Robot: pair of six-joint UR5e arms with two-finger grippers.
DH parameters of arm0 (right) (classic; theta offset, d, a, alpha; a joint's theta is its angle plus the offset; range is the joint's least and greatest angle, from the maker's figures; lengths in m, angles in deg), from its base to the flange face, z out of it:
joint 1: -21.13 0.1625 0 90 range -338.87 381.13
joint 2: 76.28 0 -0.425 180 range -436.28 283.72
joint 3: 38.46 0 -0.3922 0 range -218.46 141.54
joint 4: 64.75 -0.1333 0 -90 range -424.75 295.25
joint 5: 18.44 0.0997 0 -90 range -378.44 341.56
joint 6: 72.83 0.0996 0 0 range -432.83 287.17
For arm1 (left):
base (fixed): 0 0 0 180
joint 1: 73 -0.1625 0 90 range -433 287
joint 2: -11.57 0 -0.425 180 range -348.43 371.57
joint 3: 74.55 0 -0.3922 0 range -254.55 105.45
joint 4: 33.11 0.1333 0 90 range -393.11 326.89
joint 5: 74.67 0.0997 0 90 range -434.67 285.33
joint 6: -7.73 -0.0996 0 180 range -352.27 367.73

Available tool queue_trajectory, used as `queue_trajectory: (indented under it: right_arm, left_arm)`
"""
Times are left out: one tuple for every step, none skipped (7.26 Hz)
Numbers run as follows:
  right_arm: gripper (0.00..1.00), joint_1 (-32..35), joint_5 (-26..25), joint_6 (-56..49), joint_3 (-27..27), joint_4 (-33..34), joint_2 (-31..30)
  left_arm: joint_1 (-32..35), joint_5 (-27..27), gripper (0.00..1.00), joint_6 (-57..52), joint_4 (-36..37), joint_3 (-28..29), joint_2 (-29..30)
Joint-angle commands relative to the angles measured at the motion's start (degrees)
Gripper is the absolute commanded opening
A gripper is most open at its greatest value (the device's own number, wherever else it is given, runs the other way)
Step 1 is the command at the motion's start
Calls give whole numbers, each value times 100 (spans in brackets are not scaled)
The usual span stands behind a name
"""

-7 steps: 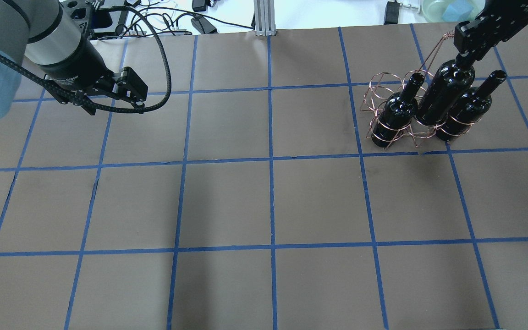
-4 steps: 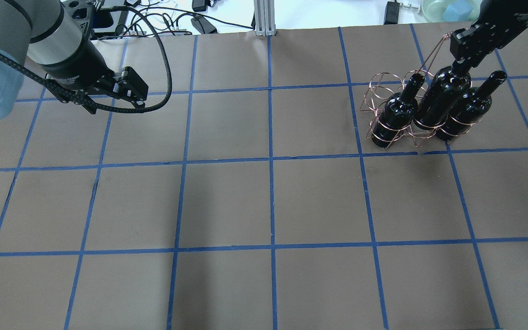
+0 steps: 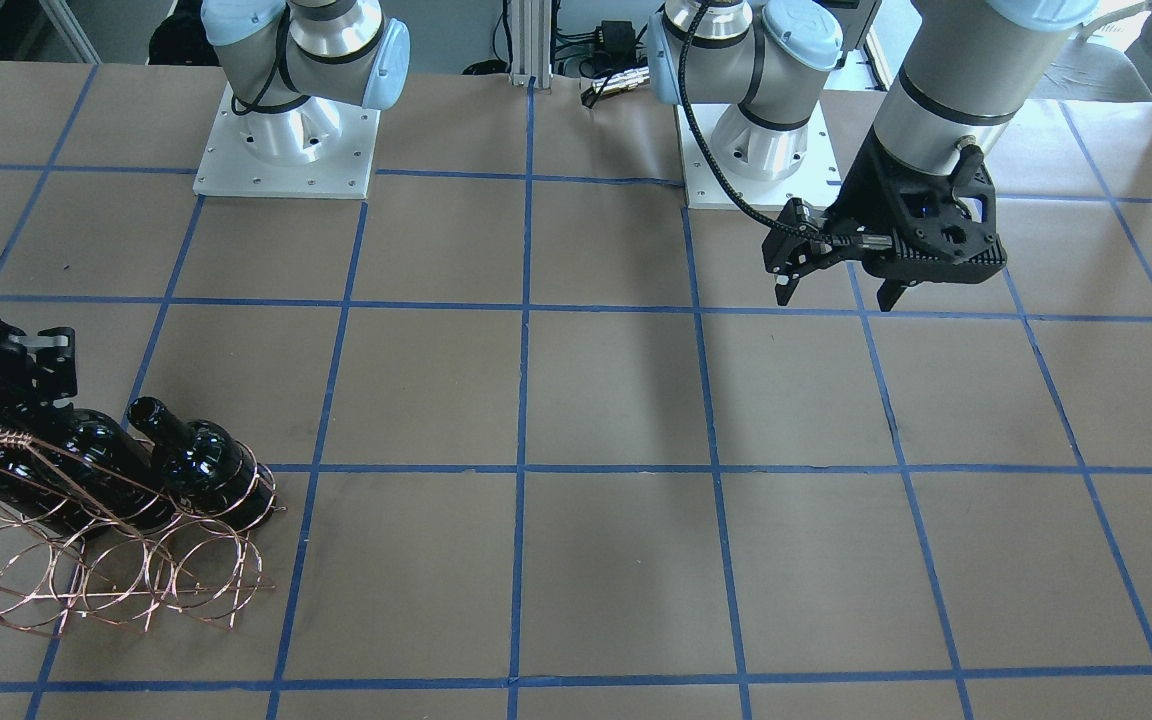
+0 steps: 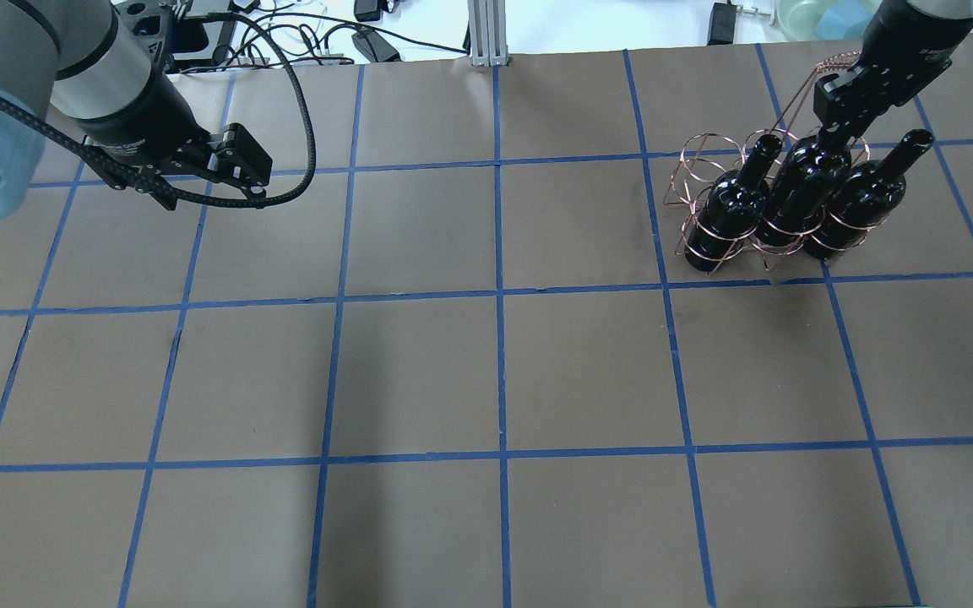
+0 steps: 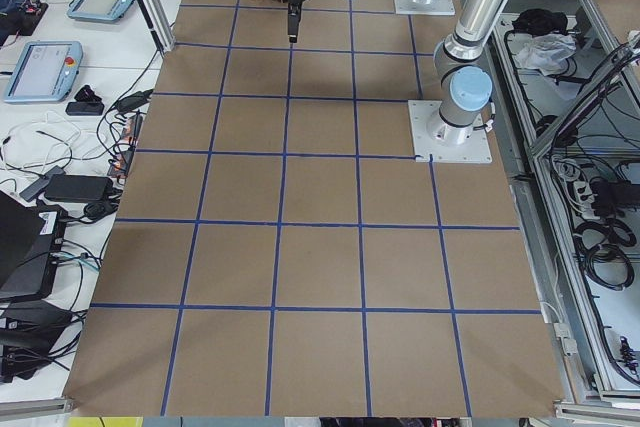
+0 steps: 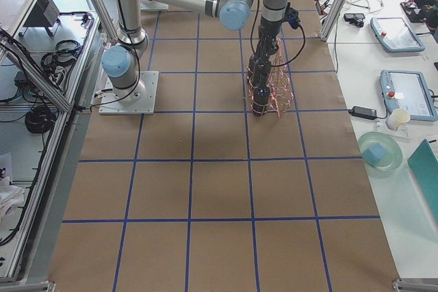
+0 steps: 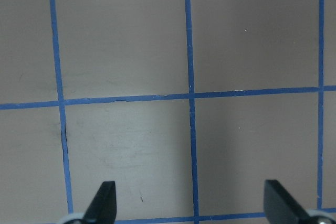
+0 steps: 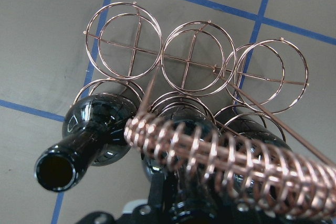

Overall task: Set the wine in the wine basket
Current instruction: 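Lay the bottle into the top slot of the copper basket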

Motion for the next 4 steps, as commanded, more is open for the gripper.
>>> queue_trajectory:
  right_arm:
    - [0,0,6,-25,-256,267,24]
    - [0,0,-2,-34,-265,293,111]
    - [0,0,6,-26,-265,355,156]
    - [0,0,-2,-25,-283,364,191]
  left_arm:
    - [-1,2,100,3,-15,-9,9]
    - [-1,2,100,3,-24,-9,9]
    - [-1,11,100,3,-24,-17,9]
    - [-1,11,100,-6,-33,-18,9]
